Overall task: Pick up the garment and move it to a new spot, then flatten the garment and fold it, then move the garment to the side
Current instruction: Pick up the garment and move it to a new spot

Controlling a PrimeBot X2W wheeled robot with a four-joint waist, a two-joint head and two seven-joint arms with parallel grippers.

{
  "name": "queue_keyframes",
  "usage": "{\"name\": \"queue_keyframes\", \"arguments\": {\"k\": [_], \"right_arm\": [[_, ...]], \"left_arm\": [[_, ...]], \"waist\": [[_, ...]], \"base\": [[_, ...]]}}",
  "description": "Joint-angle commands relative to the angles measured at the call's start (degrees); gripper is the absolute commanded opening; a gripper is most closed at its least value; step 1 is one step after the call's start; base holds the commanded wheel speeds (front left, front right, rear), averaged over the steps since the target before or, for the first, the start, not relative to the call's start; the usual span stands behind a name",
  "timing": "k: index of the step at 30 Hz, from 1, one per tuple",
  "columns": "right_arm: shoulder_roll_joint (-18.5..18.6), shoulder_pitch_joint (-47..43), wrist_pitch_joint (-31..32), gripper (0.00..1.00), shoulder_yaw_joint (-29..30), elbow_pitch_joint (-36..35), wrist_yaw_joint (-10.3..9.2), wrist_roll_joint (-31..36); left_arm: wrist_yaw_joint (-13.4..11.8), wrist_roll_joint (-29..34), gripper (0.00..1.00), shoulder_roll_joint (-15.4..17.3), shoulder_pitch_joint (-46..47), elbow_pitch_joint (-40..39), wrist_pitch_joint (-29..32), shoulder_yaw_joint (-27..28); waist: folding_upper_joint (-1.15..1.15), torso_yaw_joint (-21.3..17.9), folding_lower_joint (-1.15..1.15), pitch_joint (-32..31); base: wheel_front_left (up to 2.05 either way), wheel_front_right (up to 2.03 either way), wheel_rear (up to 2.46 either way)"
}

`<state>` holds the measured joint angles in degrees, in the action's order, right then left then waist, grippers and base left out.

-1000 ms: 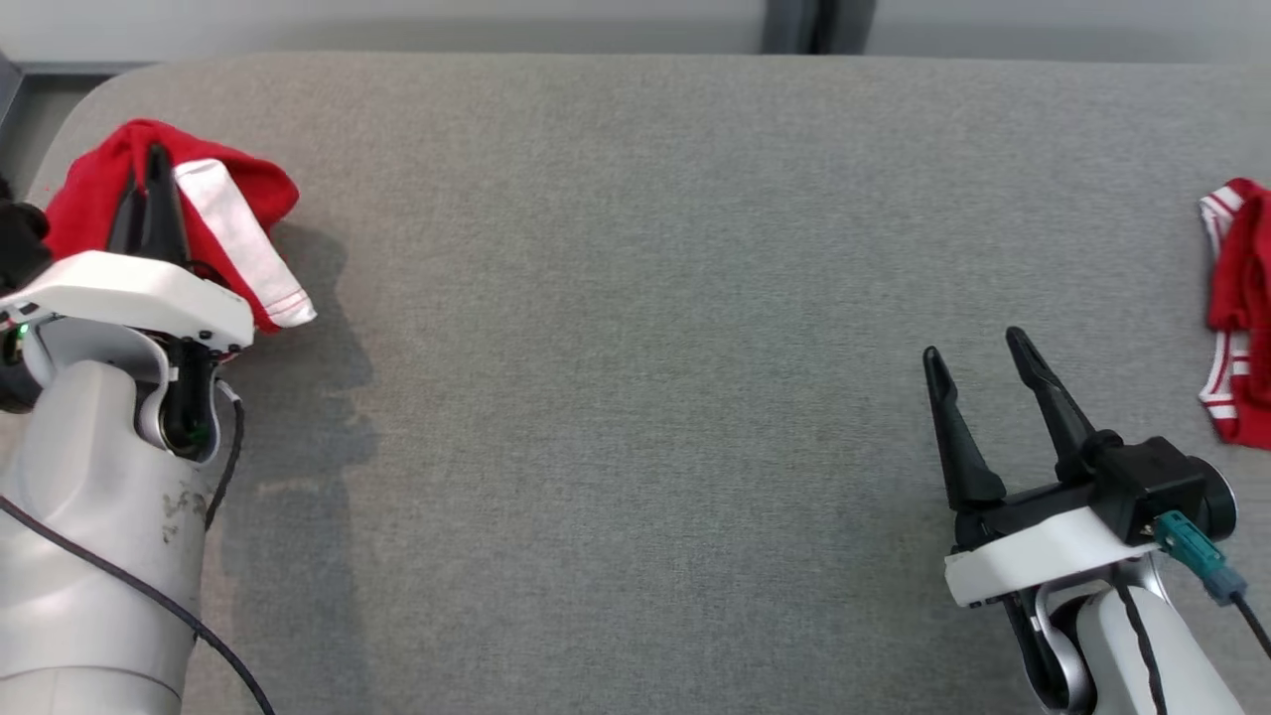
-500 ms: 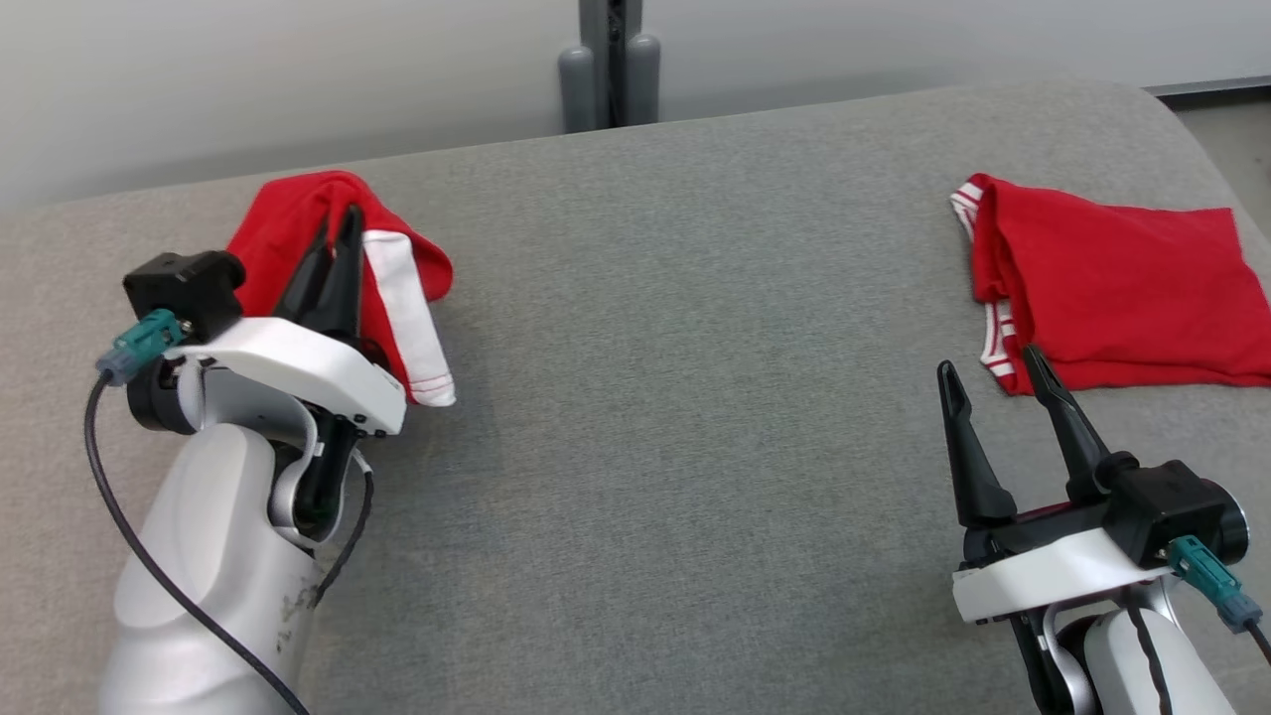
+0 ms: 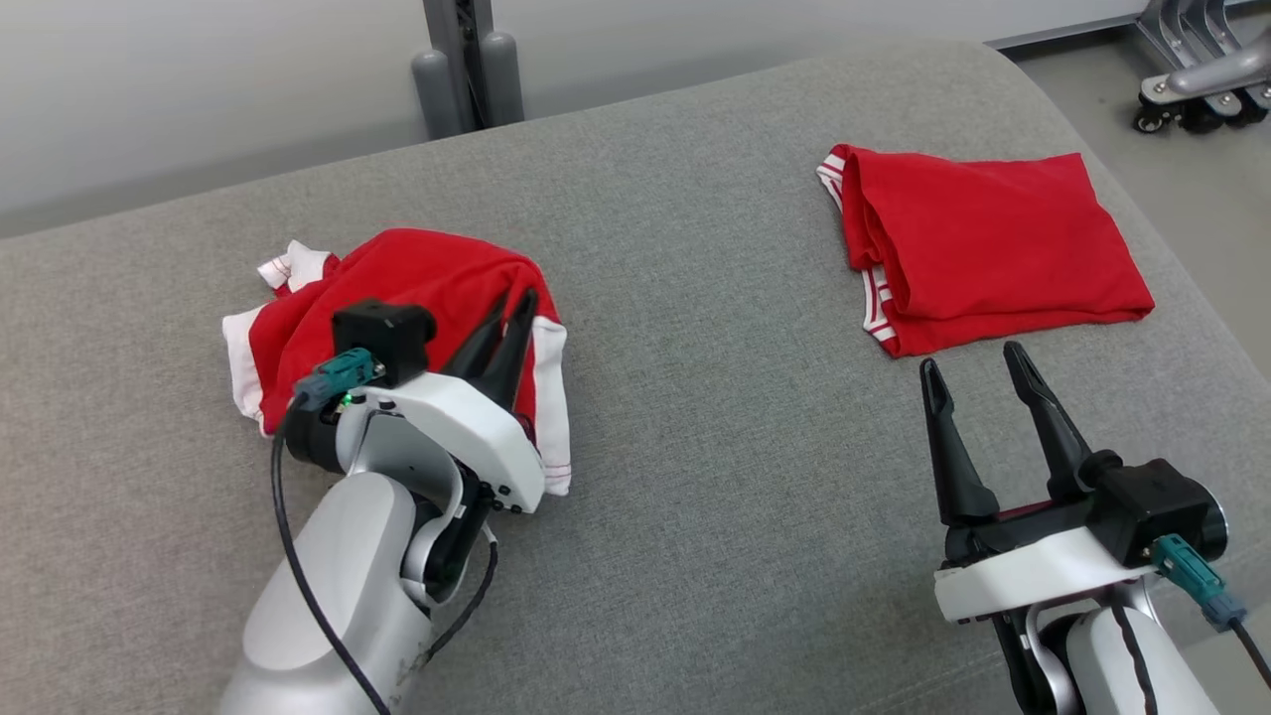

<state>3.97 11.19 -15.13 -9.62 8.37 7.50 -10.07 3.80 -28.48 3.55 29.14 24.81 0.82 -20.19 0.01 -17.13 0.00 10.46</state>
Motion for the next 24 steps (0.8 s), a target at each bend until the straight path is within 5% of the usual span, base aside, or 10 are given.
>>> {"name": "queue_keyframes", "arguments": {"k": [1,11,12,14,24], "right_arm": [[-0.03,0.45,0.01,1.0,0.07,-0.18,-0.01,-0.1],[-0.85,2.31,0.01,1.0,-1.24,-0.14,-0.01,-0.44],[-0.89,2.42,0.01,1.0,-1.37,-0.03,-0.01,-0.47],[-0.92,2.3,0.01,1.0,-1.75,0.25,-0.01,-0.55],[-0.89,1.42,0.01,1.0,-3.53,1.16,-0.01,-0.45]], "left_arm": [[-0.04,-0.57,0.0,0.27,0.14,0.44,0.14,-0.28],[0.68,-1.66,0.0,-0.38,2.93,8.77,-1.18,-5.24],[0.73,-1.77,0.15,-0.42,3.3,9.56,-1.8,-5.51],[0.78,-2.02,1.0,-0.44,4.0,10.99,-3.05,-5.95],[0.13,-6.18,1.0,-0.5,2.74,9.29,-12.05,-5.96]], "waist": [[-0.01,-0.66,0.0,0.75],[-0.01,-2.01,0.0,4.2],[-0.01,-1.92,0.0,4.28],[-0.01,-1.45,0.0,4.19],[-0.01,4.51,0.0,0.07]], "base": [[0.0,0.0,0.0],[0.0,0.0,0.0],[0.0,0.0,0.0],[0.0,0.0,0.0],[0.0,0.0,0.0]]}}
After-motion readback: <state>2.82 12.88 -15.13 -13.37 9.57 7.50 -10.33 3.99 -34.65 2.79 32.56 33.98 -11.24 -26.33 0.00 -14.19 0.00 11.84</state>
